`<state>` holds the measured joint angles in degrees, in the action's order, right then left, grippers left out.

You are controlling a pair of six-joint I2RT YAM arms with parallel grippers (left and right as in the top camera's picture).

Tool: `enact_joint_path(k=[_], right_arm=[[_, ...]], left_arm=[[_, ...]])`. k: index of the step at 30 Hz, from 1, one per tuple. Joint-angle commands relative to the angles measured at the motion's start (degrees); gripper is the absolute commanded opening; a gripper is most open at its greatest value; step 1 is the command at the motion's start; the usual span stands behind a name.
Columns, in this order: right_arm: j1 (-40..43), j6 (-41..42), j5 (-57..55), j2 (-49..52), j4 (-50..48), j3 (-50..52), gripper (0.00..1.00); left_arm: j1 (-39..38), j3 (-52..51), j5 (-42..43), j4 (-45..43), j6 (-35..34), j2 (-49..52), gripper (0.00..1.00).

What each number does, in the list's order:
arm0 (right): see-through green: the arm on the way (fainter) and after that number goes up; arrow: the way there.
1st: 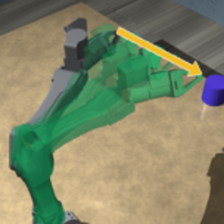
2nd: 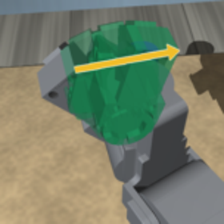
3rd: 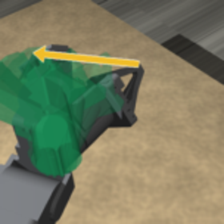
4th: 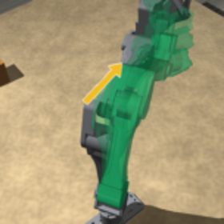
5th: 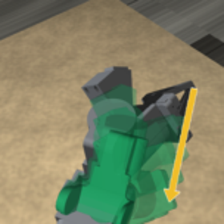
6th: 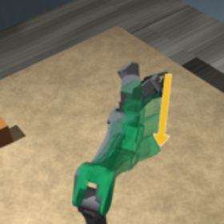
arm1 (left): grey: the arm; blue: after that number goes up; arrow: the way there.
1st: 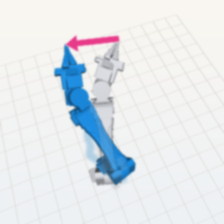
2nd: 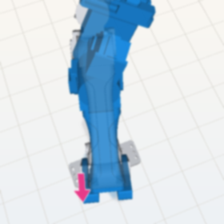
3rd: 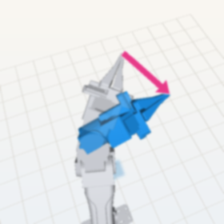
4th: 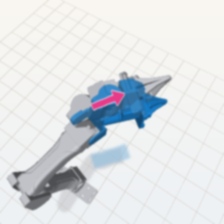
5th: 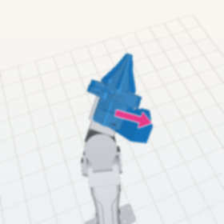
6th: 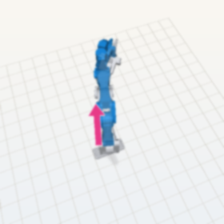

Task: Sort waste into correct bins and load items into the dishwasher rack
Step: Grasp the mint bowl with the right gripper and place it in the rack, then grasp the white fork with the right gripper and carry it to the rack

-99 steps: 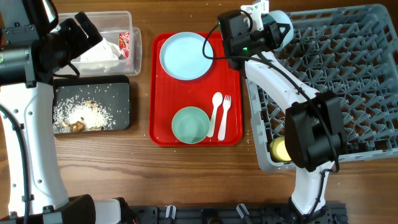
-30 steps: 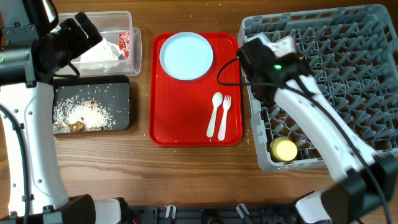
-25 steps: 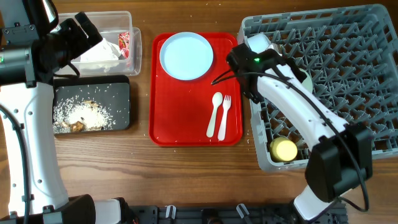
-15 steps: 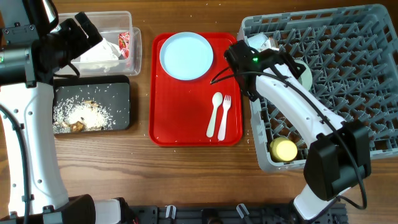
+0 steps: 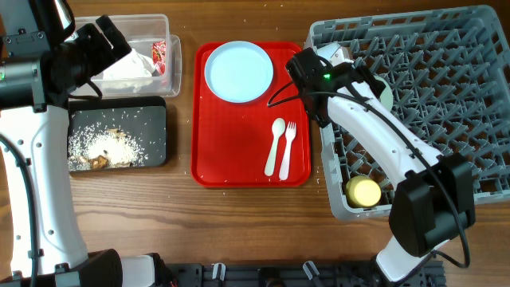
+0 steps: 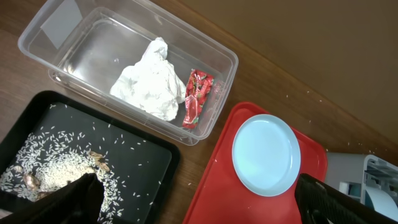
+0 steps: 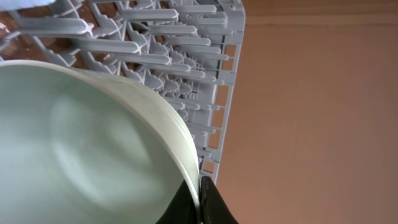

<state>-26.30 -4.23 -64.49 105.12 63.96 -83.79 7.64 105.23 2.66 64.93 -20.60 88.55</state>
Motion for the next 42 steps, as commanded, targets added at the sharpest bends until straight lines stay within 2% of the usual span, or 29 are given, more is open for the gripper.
enact_joint_path(k=[1, 5, 9, 14, 19, 22, 23, 25, 30, 32, 34, 37, 40, 42], right_arm=[[0.0, -0.2, -0.8, 1.4, -0.2, -0.1, 0.04], [0.2, -0.3, -13.7, 1.4, 2.5, -0.1, 0.04], [0.3, 2.7, -8.3, 1.4, 2.3, 1.0, 0.04], [0.2, 2.7, -8.3, 1.4, 0.5, 5.6, 0.04], [-3.4, -1.8, -7.3, 1.4, -0.1, 5.6, 0.04], [-6.2, -3.4, -1.6, 1.4, -0.2, 5.6, 0.06], [-6.7, -3.3, -0.4, 1.4, -0.3, 5.6, 0.11], [-7.6, -3.3, 1.2, 1.4, -0.8, 5.5, 0.31], [-12.4, -3.3, 1.6, 1.4, -1.4, 5.5, 0.62], [-13.9, -3.2, 1.6, 1.4, -2.5, 5.5, 1.00], [-14.0, -3.3, 2.8, 1.4, -4.3, 5.4, 1.00], [-14.0, -3.1, 14.4, 1.4, -6.2, 3.2, 1.00], [-14.0, 1.2, 41.6, 1.2, -7.1, -4.8, 1.00], [-14.0, 1.6, 66.5, 1.2, -7.9, -6.2, 1.00]], left_arm=[[0.4, -0.3, -0.8, -0.1, 0.9, 0.0, 1.00], [0.4, -0.3, -0.8, -0.1, 0.9, 0.0, 1.00], [0.4, -0.3, -0.8, -0.1, 0.9, 0.0, 1.00], [0.4, -0.3, -0.8, -0.1, 0.9, 0.0, 1.00], [0.4, -0.3, -0.8, -0.1, 0.9, 0.0, 1.00], [0.4, -0.3, -0.8, -0.1, 0.9, 0.0, 1.00], [0.4, -0.3, -0.8, -0.1, 0.9, 0.0, 1.00], [0.4, -0.3, -0.8, -0.1, 0.9, 0.0, 1.00], [0.4, -0.3, -0.8, -0.1, 0.9, 0.0, 1.00], [0.4, -0.3, -0.8, -0.1, 0.9, 0.0, 1.00], [0.4, -0.3, -0.8, -0.1, 0.9, 0.0, 1.00], [0.4, -0.3, -0.8, -0.1, 0.9, 0.0, 1.00], [0.4, -0.3, -0.8, -0.1, 0.9, 0.0, 1.00], [0.4, -0.3, -0.8, -0.1, 0.9, 0.0, 1.00]])
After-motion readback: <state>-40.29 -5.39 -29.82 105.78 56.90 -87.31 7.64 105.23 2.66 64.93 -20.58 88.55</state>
